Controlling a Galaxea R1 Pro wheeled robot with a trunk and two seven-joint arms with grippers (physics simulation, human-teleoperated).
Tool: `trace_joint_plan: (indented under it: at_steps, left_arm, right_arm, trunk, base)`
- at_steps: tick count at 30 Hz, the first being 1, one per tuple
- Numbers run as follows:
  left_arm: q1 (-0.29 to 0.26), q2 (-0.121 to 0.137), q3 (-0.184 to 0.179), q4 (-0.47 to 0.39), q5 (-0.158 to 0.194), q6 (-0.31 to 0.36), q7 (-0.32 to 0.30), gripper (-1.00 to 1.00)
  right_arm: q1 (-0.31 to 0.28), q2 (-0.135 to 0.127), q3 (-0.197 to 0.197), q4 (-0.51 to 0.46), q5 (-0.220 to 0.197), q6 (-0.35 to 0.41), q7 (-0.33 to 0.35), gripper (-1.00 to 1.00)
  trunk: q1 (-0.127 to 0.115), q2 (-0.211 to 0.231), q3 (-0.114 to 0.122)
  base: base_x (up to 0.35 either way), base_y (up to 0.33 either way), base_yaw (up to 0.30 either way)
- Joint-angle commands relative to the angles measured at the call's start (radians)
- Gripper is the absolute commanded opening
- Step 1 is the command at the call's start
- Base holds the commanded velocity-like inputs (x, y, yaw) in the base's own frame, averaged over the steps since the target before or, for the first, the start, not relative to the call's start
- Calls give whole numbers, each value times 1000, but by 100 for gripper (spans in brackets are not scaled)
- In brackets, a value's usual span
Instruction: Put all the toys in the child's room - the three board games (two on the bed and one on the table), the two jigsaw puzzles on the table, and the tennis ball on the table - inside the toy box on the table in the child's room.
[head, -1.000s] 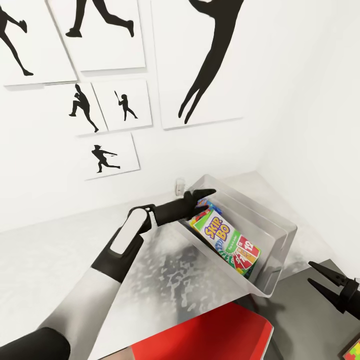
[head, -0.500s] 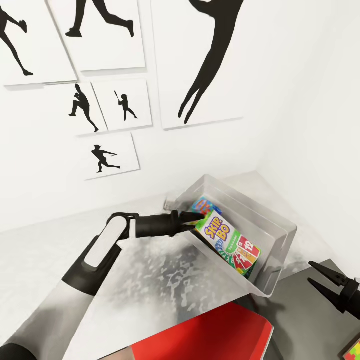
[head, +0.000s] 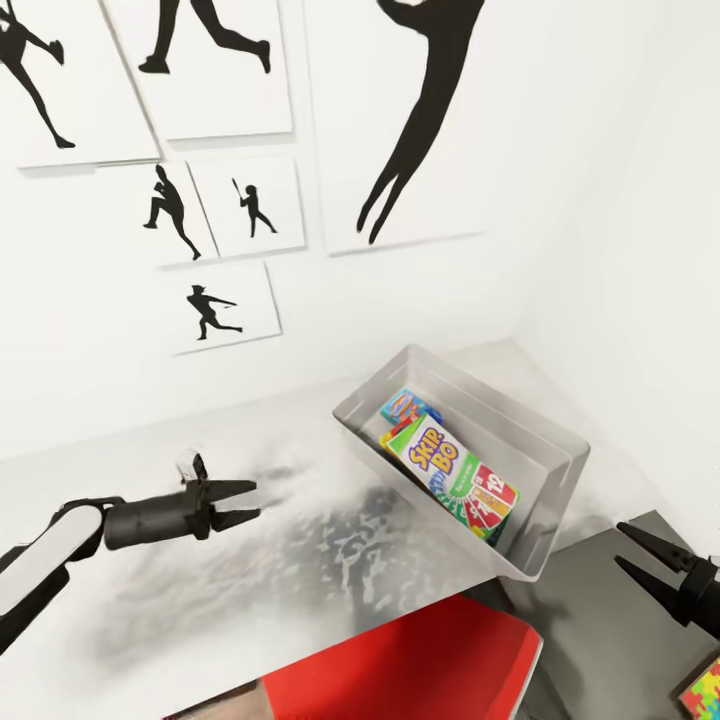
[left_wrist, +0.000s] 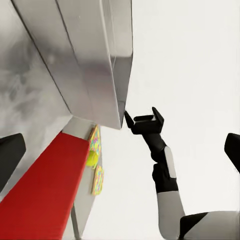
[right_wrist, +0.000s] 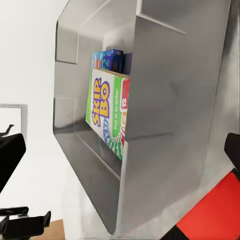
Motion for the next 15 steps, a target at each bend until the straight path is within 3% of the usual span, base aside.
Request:
trace_joint_plan:
  at_steps: [1, 2, 7, 15]
  left_arm:
    - [12, 14, -2, 11, -1, -4, -29, 100]
    - [33, 35, 3, 24, -1, -13, -68, 100]
    - [66, 72, 42, 58, -1, -28, -150, 100]
    - [74, 82, 61, 69, -2, -33, -172, 100]
  right_arm:
    - [0, 0, -1, 0, 8, 3, 9, 100]
    - [0, 0, -2, 0, 8, 3, 9, 100]
    - [0, 0, -3, 0, 8, 3, 10, 100]
    - [0, 0, -3, 0, 8, 2, 10, 100]
  trunk:
    - [0, -2, -1]
    - [0, -2, -1]
    - [0, -2, -1]
    - [0, -2, 4]
  base:
    - [-197, 0, 0]
    - [-156, 0, 0]
    - [-74, 0, 0]
    - [-20, 0, -31]
